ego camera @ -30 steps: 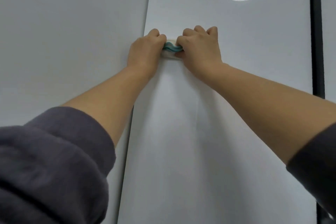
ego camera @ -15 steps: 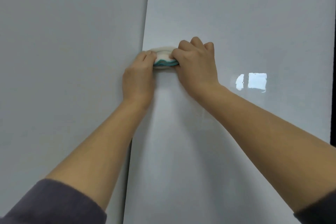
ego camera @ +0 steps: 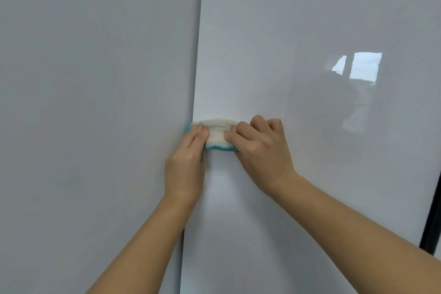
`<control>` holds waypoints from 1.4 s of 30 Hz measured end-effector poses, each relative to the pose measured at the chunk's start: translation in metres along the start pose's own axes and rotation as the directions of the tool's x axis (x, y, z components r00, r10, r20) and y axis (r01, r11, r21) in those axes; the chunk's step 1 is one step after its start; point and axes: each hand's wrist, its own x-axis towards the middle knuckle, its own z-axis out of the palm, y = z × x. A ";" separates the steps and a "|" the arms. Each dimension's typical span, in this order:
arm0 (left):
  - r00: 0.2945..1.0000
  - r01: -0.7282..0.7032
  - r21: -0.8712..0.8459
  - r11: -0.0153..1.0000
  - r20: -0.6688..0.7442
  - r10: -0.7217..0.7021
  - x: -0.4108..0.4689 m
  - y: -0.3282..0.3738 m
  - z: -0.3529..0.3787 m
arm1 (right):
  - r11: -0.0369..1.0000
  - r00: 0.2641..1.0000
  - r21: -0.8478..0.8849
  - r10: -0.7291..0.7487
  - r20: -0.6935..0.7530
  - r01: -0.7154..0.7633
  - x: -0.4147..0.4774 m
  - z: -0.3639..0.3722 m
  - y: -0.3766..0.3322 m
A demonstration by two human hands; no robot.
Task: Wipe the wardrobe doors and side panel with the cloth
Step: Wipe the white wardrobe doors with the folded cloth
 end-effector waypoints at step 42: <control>0.819 -0.512 0.033 0.858 0.319 0.477 -0.066 0.067 -0.006 | 0.985 0.933 -0.039 -0.145 0.330 0.167 -0.119 -0.100 0.027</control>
